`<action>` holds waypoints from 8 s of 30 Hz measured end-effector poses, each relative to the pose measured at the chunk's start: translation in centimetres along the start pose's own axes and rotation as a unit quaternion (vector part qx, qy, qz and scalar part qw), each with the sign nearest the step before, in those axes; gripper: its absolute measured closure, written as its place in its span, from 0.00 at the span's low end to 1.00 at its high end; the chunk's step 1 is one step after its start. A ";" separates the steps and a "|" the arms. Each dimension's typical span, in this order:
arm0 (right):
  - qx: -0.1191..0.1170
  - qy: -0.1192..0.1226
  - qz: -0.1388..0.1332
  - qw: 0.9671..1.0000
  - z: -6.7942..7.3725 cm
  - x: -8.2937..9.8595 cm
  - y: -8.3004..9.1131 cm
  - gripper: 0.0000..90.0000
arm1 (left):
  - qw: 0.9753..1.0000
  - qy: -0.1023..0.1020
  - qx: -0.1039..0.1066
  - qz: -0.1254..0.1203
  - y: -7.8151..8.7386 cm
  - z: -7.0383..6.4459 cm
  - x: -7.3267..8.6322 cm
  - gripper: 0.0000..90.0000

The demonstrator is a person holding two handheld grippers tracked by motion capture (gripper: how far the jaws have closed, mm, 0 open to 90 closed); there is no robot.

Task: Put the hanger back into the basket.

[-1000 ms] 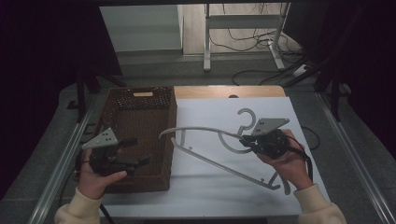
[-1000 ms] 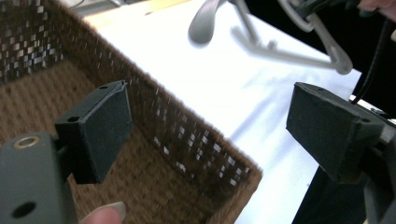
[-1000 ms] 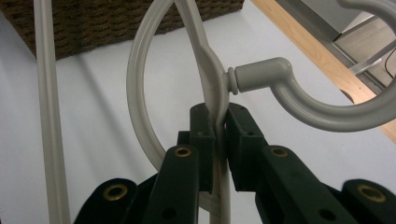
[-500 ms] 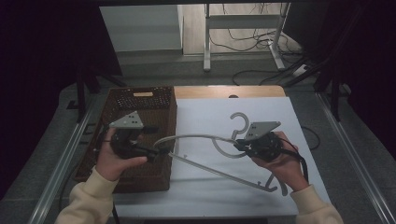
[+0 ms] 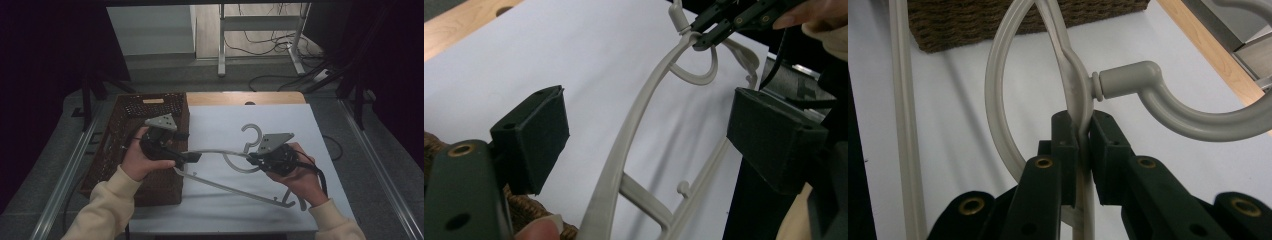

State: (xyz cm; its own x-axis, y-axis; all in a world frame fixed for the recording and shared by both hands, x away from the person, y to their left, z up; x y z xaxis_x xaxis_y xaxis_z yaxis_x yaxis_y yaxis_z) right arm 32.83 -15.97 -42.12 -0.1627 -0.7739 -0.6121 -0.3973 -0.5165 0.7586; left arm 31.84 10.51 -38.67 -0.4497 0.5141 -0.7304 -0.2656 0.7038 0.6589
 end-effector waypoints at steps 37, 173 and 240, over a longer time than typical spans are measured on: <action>-0.016 0.037 0.004 0.999 2.1 -1.2 -0.5 0.91 | 0.981 -0.071 0.009 0.183 -5.9 -1.4 -0.2 0.77; 0.025 -0.263 -0.051 0.963 -4.6 11.7 0.0 0.18 | 0.979 0.128 -0.135 -0.082 11.7 8.8 9.2 0.91; 0.020 -0.256 -0.038 0.966 -4.5 11.9 -0.5 0.18 | 0.949 0.222 -0.213 -0.060 10.3 15.1 15.4 0.37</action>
State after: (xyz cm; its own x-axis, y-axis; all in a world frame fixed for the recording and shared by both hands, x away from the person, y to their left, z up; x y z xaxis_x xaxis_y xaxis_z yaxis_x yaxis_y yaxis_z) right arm 35.12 -26.61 -48.78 -0.5530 -0.4462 -0.7036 -0.4587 -0.5420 0.7042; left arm 35.09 33.10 -45.87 -0.6850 0.1182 -0.7189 -0.6160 0.4329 0.6581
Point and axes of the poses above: each handheld gripper's, and its own axes: y roughly backward along the jaws, x roughly out of its underside, z roughly to its left, the point moved 5 cm from there along -y, roughly forward along the jaws, and after that the axes turned 2 degrees about z, right-handed, at the moved point
